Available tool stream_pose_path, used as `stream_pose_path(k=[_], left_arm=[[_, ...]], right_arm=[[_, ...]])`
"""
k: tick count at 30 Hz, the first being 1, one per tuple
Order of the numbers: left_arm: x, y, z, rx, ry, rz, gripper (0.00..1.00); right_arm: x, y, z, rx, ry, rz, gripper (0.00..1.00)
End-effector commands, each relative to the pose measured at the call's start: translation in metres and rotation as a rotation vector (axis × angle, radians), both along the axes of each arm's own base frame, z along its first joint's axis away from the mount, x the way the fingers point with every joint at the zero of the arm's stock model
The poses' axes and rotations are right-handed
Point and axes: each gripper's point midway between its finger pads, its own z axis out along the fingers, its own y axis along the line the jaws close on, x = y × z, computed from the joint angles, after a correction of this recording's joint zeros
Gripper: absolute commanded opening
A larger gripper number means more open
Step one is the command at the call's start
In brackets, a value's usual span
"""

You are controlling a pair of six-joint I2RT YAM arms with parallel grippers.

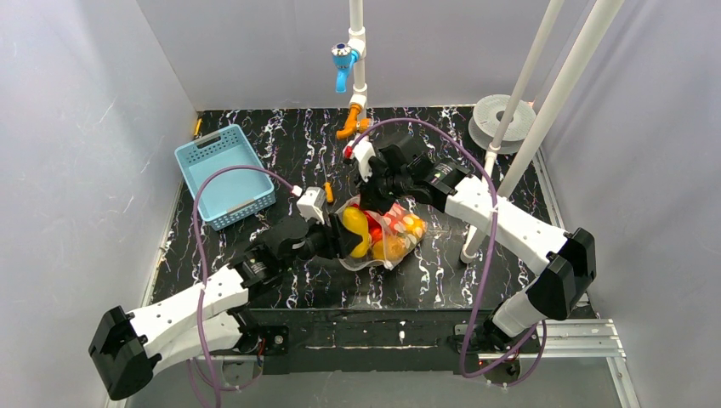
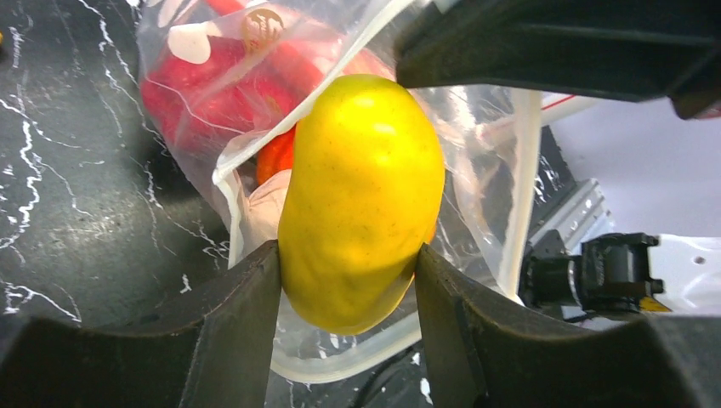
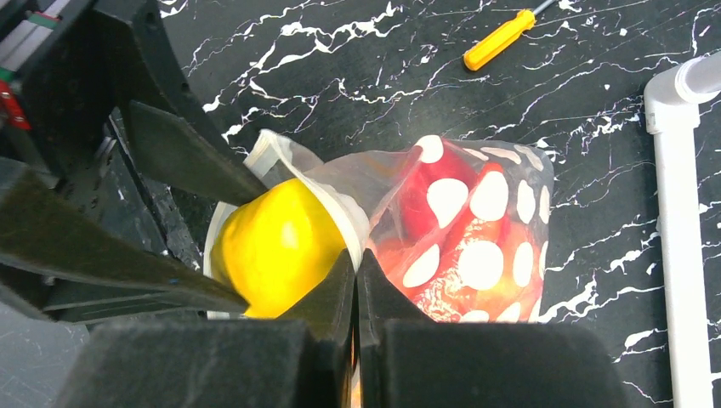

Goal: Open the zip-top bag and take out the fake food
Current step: Pick up the fake fruit from the zipper food storage bag.

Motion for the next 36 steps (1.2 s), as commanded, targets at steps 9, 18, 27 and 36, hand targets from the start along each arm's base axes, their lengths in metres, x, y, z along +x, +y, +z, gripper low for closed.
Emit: stream_pose_path(k=[9, 18, 27, 36], left_arm=[[-0.027, -0.002, 0.01, -0.062, 0.066, -0.094, 0.0], [-0.034, -0.003, 0.018, -0.081, 0.07, -0.129, 0.0], [-0.05, -0.017, 0.04, -0.148, 0.008, -0.274, 0.0], [-0.057, -0.01, 0.065, -0.173, -0.088, -0.319, 0.0]], right_arm=[[-0.001, -0.002, 0.02, 0.067, -0.033, 0.013, 0.01], [-0.001, -0.004, 0.02, 0.074, -0.031, 0.013, 0.01], [-0.002, -0.004, 0.019, 0.073, -0.027, 0.016, 0.01], [-0.002, -0.006, 0.02, 0.077, -0.028, 0.02, 0.01]])
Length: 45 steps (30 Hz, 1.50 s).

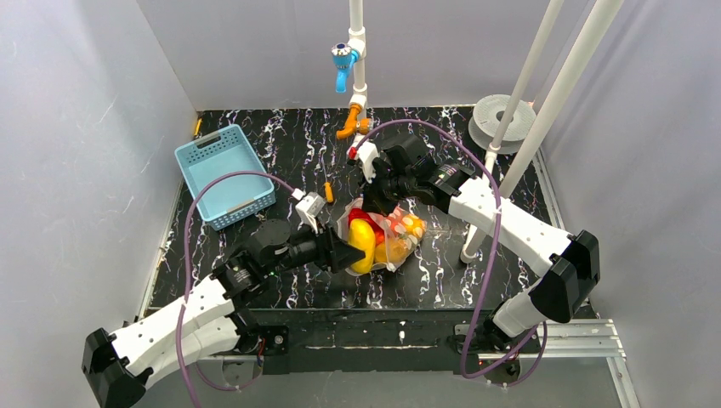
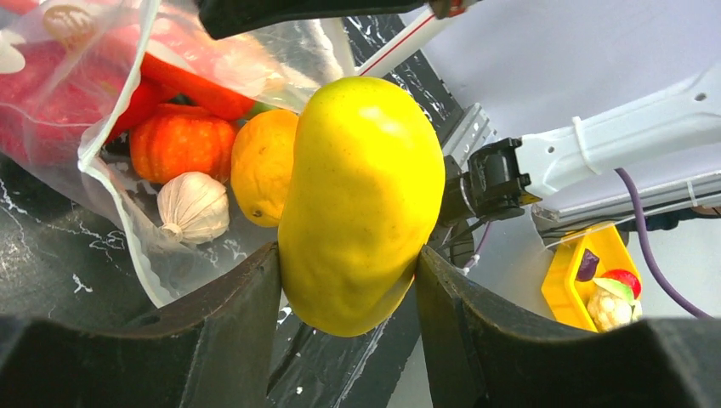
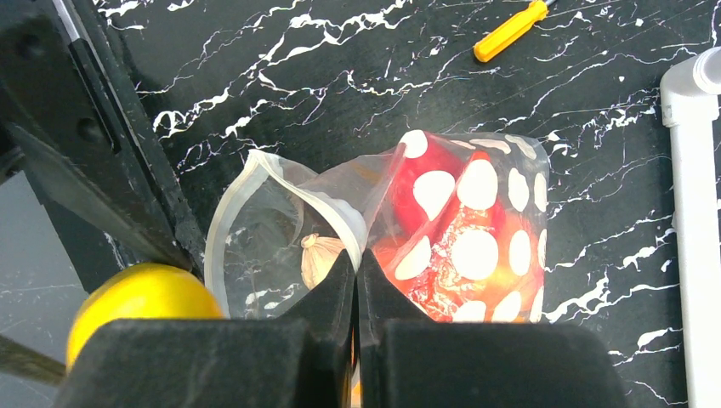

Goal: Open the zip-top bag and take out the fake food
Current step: Pick up the fake fruit from the zipper food storage bag, then place the fake fruit in the bin.

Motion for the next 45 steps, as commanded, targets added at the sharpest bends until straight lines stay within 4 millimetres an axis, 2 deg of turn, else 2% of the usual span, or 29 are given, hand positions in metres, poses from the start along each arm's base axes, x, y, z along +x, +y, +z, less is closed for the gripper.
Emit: stream_pose_path(k=[1, 12, 17, 22, 29, 35, 39, 45], left_arm=[[-0.001, 0.006, 0.029, -0.038, -0.101, -0.022, 0.0], [0.013, 0.053, 0.072, 0.016, -0.257, 0.102, 0.0], [0.03, 0.074, 0.088, 0.061, -0.309, 0.193, 0.0], [0.051, 0.085, 0.096, 0.101, -0.336, 0.268, 0.0], [0.085, 0.103, 0.101, 0.09, -0.323, 0.375, 0.0], [0.117, 0.126, 0.102, 0.032, -0.288, 0.485, 0.0], [0.139, 0.144, 0.096, 0.013, -0.26, 0.567, 0.0], [0.165, 0.175, 0.074, 0.034, -0.201, 0.708, 0.0]], right_arm=[[0.001, 0.001, 0.023, 0.066, -0.052, 0.014, 0.01], [0.001, -0.004, 0.025, 0.08, -0.049, 0.013, 0.01], [0.0, -0.004, 0.026, 0.083, -0.048, 0.016, 0.01], [0.0, -0.005, 0.027, 0.087, -0.046, 0.017, 0.01], [-0.001, -0.005, 0.028, 0.093, -0.044, 0.019, 0.01], [-0.001, -0.007, 0.029, 0.098, -0.044, 0.017, 0.01], [-0.002, -0.007, 0.031, 0.104, -0.043, 0.017, 0.01], [-0.002, -0.01, 0.033, 0.114, -0.045, 0.014, 0.01]])
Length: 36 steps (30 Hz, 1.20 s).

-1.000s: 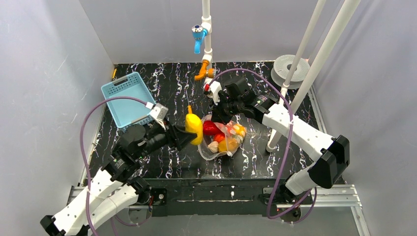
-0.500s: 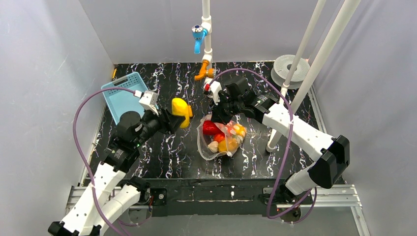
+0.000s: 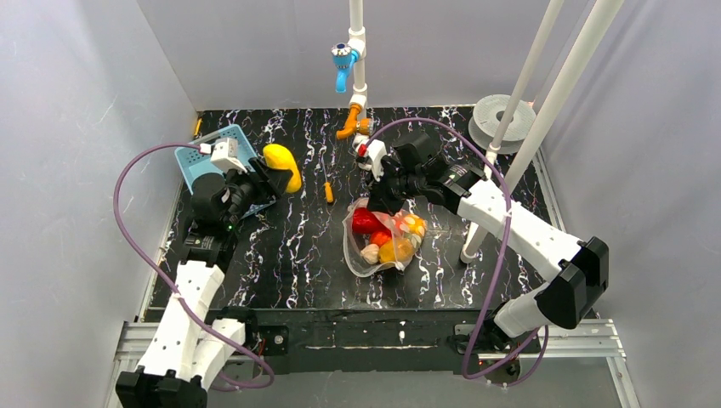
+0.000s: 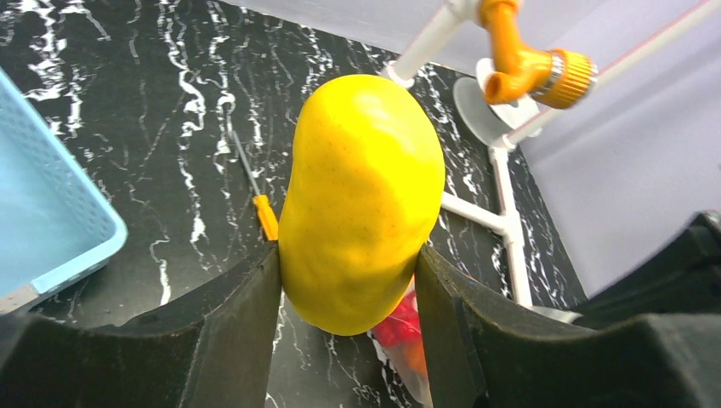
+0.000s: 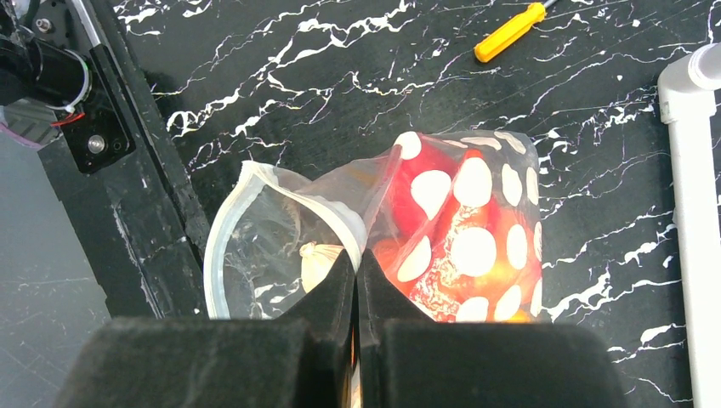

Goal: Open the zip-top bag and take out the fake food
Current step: Place the fake fruit in the bin.

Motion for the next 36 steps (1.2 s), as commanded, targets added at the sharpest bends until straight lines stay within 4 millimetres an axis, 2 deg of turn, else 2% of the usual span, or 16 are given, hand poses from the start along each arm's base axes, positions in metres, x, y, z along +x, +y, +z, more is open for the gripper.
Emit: stream_pose_path(k=[1, 8, 15, 36], left_arm=[[0.016, 0.019, -0.003, -0.031, -0.004, 0.087, 0.0], [0.039, 0.057, -0.034, -0.01, 0.097, 0.259, 0.0], [0.054, 0.093, -0.06, -0.002, 0.166, 0.397, 0.0], [0.081, 0.153, -0.116, 0.073, 0.355, 0.617, 0.0]], right_arm=[[0.0, 0.001, 0.025, 0.077, -0.054, 0.01, 0.01], [-0.001, 0.0, 0.027, 0.09, -0.052, 0.012, 0.01], [-0.003, 0.001, 0.024, 0.096, -0.044, 0.019, 0.01], [-0.005, 0.003, 0.021, 0.105, -0.033, 0.03, 0.01]])
